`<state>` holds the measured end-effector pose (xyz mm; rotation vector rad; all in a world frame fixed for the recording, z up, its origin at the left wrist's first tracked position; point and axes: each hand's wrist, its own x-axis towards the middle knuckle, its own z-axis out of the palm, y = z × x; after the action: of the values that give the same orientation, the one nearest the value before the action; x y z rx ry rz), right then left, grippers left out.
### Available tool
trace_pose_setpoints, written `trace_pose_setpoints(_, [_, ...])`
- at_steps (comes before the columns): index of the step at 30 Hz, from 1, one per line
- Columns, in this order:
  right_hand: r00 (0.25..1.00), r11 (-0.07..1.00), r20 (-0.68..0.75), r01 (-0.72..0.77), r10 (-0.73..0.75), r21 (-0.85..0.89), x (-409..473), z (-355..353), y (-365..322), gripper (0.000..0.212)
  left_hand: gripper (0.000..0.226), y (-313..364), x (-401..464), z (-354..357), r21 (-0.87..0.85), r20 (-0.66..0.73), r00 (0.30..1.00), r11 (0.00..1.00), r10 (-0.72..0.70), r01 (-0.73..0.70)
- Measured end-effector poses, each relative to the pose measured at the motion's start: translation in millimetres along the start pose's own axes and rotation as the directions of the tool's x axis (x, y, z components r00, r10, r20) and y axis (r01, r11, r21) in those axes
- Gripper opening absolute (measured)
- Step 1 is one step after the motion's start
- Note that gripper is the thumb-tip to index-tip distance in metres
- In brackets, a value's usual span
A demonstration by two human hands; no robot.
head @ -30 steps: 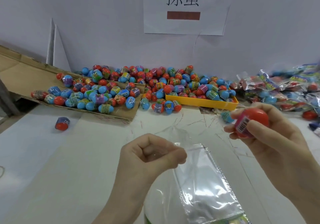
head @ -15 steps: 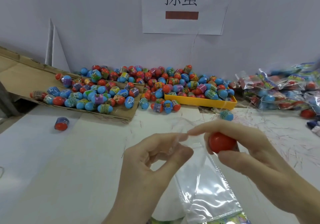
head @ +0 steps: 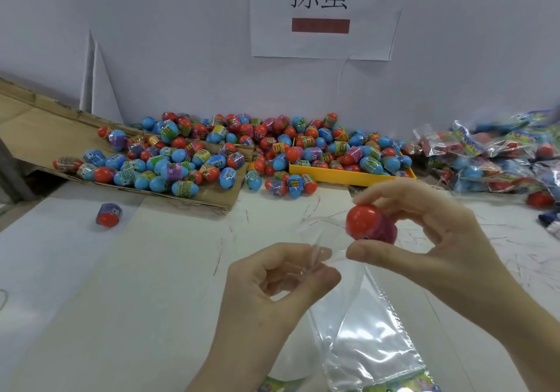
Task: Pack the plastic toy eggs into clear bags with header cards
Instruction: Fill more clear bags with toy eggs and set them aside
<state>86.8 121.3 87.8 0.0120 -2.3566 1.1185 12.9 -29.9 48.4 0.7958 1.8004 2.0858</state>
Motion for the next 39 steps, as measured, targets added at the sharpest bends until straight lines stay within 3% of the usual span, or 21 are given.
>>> trace_pose_setpoints(6, [0.985,0.996,0.157,0.056,-0.067,0.073,0.1,2.7,1.0,0.047,0.023,-2.4,0.5,-1.5,-0.022,0.017,1.0,1.0,0.005,-0.005])
trace_pose_setpoints(11, [0.988,0.977,0.156,-0.05,0.017,0.207,-0.6,2.7,2.3,0.046,0.022,-3.2,-0.3,-0.7,-0.05,0.01,1.0,0.999,-0.018,0.019])
trace_pose_setpoints(22, [0.975,0.992,0.21,0.09,-0.07,-0.088,5.5,0.7,-1.8,0.037,0.036,-9.2,0.0,-3.5,-0.03,0.163,0.981,0.993,-0.11,0.116])
trace_pose_setpoints(29, [0.949,0.995,0.313,-0.052,0.023,0.084,0.3,-3.3,4.0,0.072,0.043,-14.9,1.3,-8.2,-0.033,0.243,0.954,0.981,-0.177,0.19])
trace_pose_setpoints(34, [0.961,0.999,0.273,-0.03,0.037,-0.028,1.0,5.4,5.4,0.043,0.034,-15.5,1.5,-6.9,-0.026,0.277,0.94,0.977,-0.197,0.213])
trace_pose_setpoints(39, [0.967,0.998,0.25,-0.03,0.042,-0.054,-1.0,8.4,4.7,0.051,0.026,-19.5,2.2,-8.1,-0.054,0.294,0.93,0.967,-0.222,0.248])
